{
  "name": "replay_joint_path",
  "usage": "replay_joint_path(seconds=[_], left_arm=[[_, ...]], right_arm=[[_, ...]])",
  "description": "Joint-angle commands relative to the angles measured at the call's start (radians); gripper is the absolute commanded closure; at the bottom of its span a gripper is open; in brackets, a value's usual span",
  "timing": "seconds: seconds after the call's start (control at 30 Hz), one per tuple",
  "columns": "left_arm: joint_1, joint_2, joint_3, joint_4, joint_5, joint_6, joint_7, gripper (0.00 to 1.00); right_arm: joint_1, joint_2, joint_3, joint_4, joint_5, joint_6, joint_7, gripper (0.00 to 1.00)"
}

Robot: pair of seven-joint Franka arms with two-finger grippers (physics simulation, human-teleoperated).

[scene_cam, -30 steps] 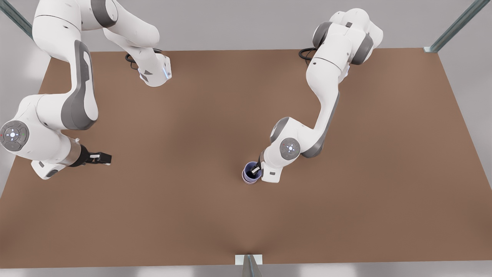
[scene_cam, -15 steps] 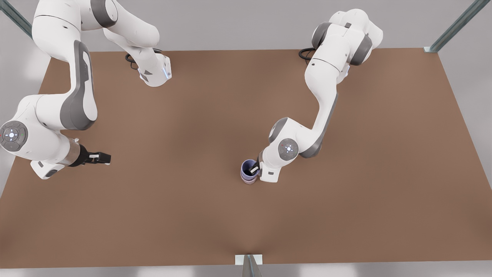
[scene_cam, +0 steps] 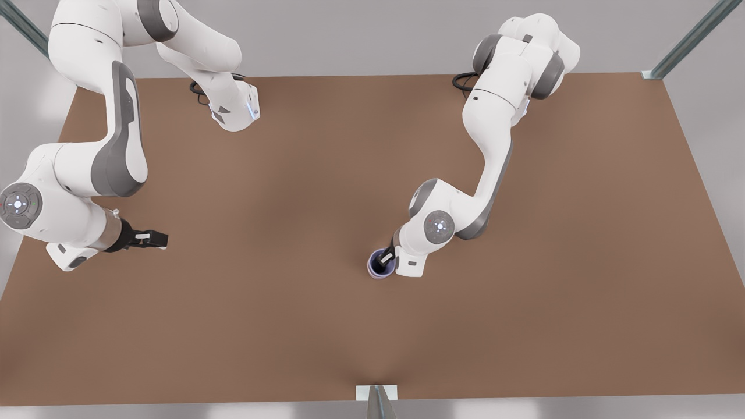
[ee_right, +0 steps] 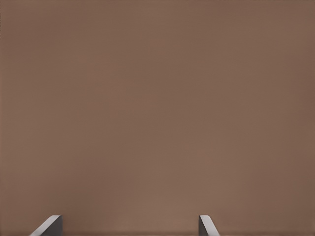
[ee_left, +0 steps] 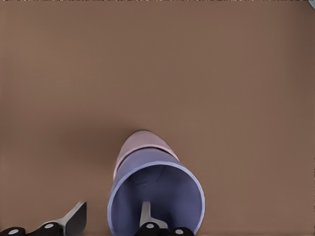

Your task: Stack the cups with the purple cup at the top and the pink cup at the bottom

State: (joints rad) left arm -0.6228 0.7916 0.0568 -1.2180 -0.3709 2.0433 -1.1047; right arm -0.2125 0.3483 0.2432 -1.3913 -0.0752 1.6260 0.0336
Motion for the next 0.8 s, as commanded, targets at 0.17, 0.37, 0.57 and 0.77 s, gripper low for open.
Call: replay_joint_path(seconds=[0.17, 0.37, 0.57, 0.77], left_arm=[[0.002, 0.000, 0.000, 0.000, 0.001, 0.000, 0.000, 0.19], [0.002, -0.003, 0.000, 0.000, 0.003, -0.002, -0.003, 0.00], [0.000, -0.002, 0.000, 0.000, 0.003, -0.002, -0.003, 0.00], [0.002, 0.000, 0.000, 0.000, 0.003, -0.002, -0.003, 0.00]], right_arm=[[0.002, 0.000, 0.001, 0.002, 0.002, 0.000, 0.003, 0.00], [0.002, 0.000, 0.001, 0.002, 0.002, 0.002, 0.003, 0.00], [0.004, 0.000, 0.001, 0.002, 0.003, 0.002, 0.005, 0.00], [0.002, 0.000, 0.001, 0.002, 0.002, 0.002, 0.003, 0.00]])
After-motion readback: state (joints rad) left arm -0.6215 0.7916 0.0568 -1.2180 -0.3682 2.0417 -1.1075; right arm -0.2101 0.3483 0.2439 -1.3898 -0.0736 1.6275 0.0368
